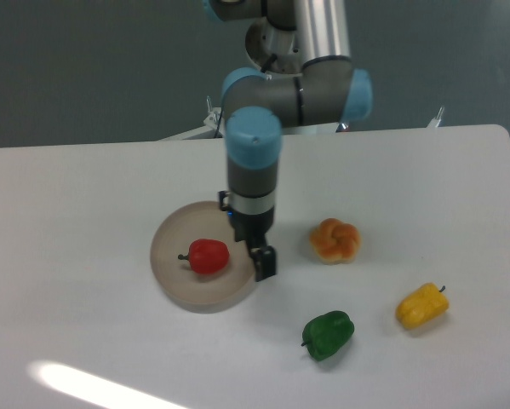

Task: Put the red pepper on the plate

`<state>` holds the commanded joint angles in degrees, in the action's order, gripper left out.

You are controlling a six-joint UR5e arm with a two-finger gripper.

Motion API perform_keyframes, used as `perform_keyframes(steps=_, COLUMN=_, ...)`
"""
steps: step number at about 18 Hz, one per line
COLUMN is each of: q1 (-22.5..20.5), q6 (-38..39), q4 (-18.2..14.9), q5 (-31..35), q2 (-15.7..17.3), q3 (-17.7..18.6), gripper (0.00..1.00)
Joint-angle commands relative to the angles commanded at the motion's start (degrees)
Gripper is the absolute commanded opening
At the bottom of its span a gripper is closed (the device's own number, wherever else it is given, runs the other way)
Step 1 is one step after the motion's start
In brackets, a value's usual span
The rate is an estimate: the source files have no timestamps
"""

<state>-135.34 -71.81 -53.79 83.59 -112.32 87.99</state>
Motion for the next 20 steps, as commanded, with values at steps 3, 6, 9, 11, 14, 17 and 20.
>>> perform_keyframes(steps=3, q1=-3.52, q6=-0.26, q4=0.08, q5=0.79, q2=-1.22, q3=-4.12, gripper=1.0)
perform_keyframes(steps=6, q1=-8.18, q6=-7.27, q4=0.08, q5=0.79, q2=-1.93, q3=-5.81, gripper=1.0)
perform_keyframes(steps=9, q1=-12.75, q6=-17.03, q4=0.0, q5=0.79, q2=-2.02, q3=-6.07, gripper=1.0)
perform_keyframes(steps=11, q1=-14.42, q6=-18.45, q4=-0.18, q5=0.79, q2=-2.72, q3=-7.12, gripper=1.0)
perform_keyframes(steps=14, q1=-15.48, q6=-20.21, q4=-1.93, q5=3.06, q2=-3.6, q3=-9.49, gripper=1.0)
perform_keyframes(steps=17, q1=-15.57, q6=-22.15, q4=-3.52, q5=5.09, q2=-3.78, q3=-10.56, gripper=1.0)
perform_keyframes(steps=20, q1=-15.48, q6=-22.15, q4=-3.52, q5=5.36, q2=-3.78, q3=-10.47, gripper=1.0)
